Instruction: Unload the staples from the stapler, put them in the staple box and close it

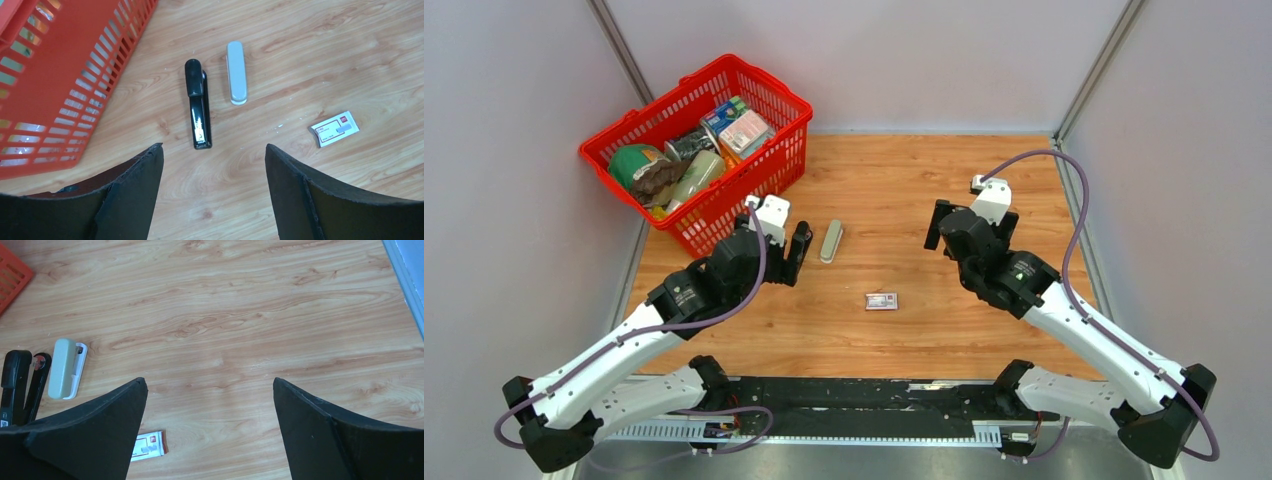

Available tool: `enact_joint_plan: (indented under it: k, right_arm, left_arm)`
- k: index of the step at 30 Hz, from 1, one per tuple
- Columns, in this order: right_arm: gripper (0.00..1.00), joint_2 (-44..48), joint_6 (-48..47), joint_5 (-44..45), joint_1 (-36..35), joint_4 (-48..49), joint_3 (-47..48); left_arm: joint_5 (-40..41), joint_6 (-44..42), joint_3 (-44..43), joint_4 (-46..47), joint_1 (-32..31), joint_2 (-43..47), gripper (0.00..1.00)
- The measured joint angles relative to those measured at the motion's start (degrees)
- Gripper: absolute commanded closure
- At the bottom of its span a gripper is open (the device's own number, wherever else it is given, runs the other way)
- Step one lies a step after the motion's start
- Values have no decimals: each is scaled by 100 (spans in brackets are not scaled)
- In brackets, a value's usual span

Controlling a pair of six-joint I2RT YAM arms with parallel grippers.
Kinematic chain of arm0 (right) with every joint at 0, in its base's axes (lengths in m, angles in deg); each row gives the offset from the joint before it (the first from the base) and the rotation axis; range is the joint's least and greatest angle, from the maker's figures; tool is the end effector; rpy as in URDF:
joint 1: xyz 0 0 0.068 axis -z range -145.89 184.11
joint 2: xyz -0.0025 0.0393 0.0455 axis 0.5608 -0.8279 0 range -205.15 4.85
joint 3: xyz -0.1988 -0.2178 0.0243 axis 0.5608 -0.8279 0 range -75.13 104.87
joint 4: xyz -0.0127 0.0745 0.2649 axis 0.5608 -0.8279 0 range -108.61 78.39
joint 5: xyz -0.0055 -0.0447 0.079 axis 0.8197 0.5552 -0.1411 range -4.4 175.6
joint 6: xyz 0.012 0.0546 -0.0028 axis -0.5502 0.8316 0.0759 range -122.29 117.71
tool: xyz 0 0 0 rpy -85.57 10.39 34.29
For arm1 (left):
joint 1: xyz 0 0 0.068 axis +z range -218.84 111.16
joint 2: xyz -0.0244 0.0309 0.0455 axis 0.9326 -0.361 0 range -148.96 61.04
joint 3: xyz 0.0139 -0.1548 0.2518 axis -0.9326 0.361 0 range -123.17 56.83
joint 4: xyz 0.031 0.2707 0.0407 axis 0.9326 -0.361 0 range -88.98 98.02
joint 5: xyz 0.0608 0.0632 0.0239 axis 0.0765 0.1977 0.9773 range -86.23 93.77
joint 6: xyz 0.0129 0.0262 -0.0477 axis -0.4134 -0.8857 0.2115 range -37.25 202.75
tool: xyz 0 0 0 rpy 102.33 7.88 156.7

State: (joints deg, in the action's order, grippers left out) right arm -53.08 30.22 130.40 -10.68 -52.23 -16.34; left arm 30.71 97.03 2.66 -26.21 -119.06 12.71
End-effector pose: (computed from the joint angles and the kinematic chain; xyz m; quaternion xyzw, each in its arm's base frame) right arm 0.1640 0.1245 0.3563 0.0712 0.8496 -0.0244 0.5220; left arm 0.1264 -0.1245 0.3630 0.1443 0.8314 -0.0965 0.5279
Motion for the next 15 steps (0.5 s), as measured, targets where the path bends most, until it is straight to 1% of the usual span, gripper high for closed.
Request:
enact_joint_plan:
  k: [15]
  right_arm:
    - [0, 0, -118, 125, 0, 107, 11]
  left_arm:
    - [17, -205, 0, -24, 0, 44, 19]
